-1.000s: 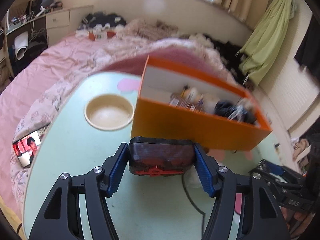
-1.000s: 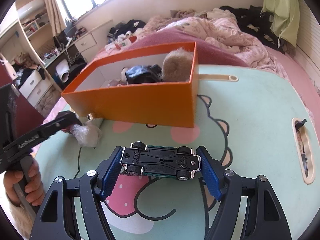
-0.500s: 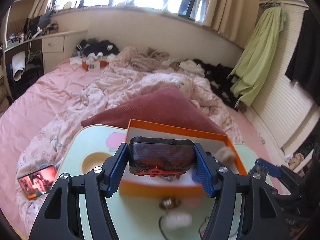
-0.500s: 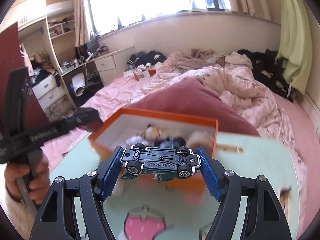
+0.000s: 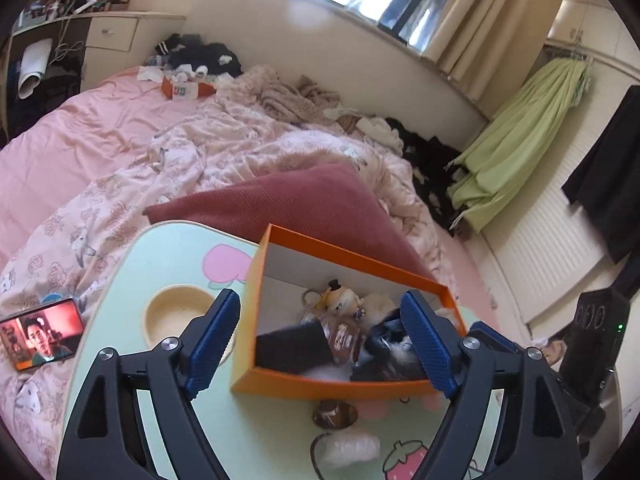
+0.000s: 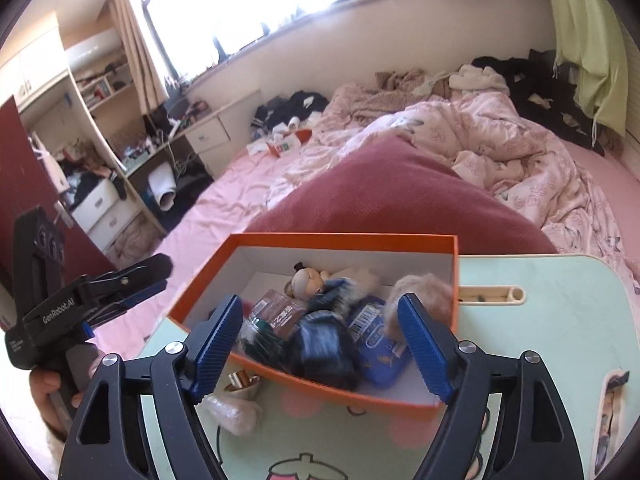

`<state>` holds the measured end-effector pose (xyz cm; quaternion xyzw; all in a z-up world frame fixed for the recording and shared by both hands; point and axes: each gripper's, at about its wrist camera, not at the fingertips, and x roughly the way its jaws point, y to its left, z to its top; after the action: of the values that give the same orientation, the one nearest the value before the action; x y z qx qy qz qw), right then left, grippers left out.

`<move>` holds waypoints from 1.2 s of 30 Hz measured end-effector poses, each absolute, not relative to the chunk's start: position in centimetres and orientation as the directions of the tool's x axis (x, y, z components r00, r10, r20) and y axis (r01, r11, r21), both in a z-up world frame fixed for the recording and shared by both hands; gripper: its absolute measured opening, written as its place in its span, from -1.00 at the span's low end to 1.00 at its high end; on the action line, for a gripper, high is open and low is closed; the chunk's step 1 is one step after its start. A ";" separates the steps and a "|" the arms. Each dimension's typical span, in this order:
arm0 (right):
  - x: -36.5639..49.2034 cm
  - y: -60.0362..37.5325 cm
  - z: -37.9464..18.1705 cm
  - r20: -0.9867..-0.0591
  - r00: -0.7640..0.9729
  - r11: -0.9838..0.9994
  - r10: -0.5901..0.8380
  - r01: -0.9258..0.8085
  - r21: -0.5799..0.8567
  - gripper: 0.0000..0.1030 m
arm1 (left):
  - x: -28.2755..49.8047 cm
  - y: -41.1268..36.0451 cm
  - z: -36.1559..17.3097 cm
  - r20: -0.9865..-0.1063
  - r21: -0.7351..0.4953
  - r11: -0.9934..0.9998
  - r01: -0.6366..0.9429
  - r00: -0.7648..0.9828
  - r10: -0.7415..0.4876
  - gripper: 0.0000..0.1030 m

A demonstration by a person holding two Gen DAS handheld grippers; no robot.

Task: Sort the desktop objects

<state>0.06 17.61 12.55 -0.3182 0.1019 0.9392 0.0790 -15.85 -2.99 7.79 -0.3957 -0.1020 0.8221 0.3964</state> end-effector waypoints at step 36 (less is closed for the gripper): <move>7.7 13.7 3.4 -0.785 -0.548 -0.951 0.289 -0.258 -0.170 1.00 | -1.1 -4.4 -0.1 -0.672 -0.021 -0.716 -0.698 -0.521 0.527 0.86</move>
<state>7.71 13.68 3.38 -0.4492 -0.0174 0.8796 0.1554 -1.13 -4.41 -0.10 -0.3372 0.1264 0.8628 0.3549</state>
